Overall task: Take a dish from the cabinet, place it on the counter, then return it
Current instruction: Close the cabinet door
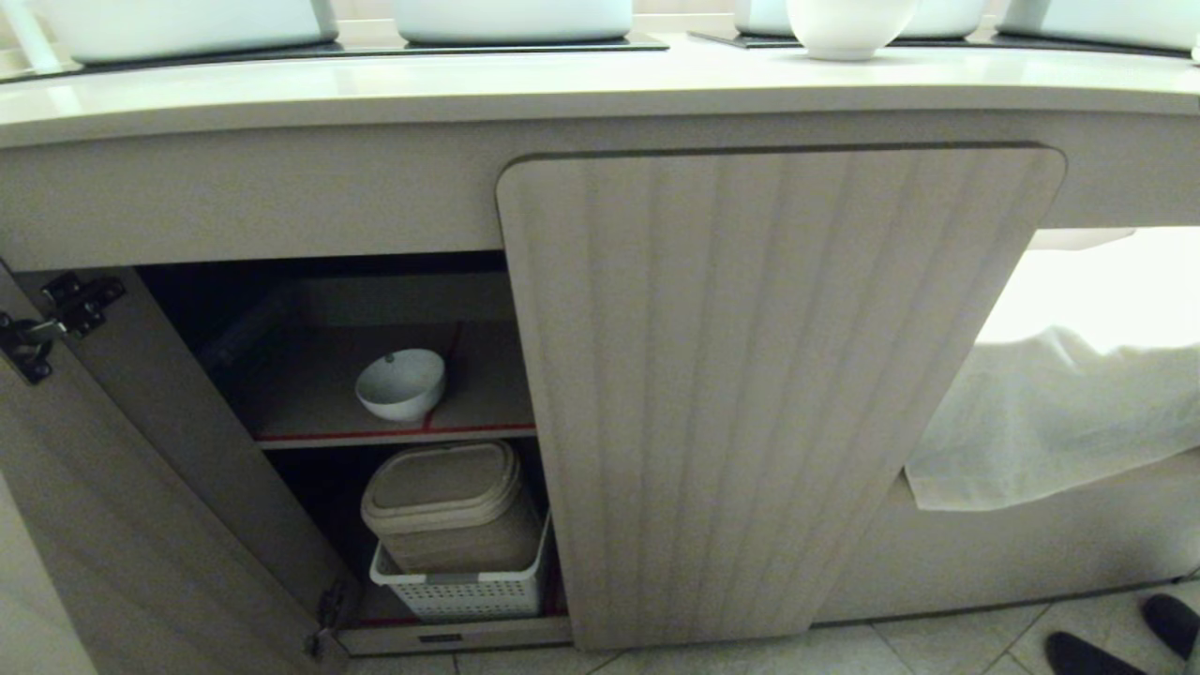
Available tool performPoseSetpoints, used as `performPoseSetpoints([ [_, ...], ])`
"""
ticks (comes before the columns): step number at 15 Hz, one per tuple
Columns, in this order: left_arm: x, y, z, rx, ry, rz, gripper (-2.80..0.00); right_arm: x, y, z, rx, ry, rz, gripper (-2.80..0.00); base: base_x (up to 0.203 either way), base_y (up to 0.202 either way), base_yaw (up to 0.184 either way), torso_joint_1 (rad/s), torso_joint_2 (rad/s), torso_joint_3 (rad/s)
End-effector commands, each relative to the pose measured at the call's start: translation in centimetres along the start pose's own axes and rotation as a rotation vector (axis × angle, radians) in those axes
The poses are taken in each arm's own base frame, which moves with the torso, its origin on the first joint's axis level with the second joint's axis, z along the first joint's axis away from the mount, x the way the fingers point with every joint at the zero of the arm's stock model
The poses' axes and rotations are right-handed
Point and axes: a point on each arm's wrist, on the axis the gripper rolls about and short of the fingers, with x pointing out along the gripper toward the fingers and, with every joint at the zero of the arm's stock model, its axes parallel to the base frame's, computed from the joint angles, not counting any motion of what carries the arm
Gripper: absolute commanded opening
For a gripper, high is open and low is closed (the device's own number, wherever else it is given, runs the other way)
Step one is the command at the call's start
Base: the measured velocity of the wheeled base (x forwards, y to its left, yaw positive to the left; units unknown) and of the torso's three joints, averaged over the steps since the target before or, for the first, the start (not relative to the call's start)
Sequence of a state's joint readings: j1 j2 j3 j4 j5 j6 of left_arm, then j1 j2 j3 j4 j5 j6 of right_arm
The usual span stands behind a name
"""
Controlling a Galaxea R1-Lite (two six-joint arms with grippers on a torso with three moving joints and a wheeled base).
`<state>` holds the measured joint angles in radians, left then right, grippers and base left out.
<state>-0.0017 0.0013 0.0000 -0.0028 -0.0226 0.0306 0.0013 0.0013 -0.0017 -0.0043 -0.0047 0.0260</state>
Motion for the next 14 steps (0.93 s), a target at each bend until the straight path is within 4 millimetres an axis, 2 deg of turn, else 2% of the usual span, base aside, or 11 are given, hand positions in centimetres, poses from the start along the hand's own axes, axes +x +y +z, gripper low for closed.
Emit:
performPoseSetpoints([
  [1, 0.01, 0.0, 0.01, 0.0, 0.001, 0.0, -2.8, 0.0, 0.0, 0.0, 0.0, 0.0, 0.0, -2.8, 0.0, 0.0, 0.0, 0.0, 0.0, 0.0],
  [14, 0.01, 0.0, 0.01, 0.0, 0.002, 0.001, -2.8, 0.0, 0.0, 0.0, 0.0, 0.0, 0.0, -2.8, 0.0, 0.0, 0.0, 0.0, 0.0, 0.0],
])
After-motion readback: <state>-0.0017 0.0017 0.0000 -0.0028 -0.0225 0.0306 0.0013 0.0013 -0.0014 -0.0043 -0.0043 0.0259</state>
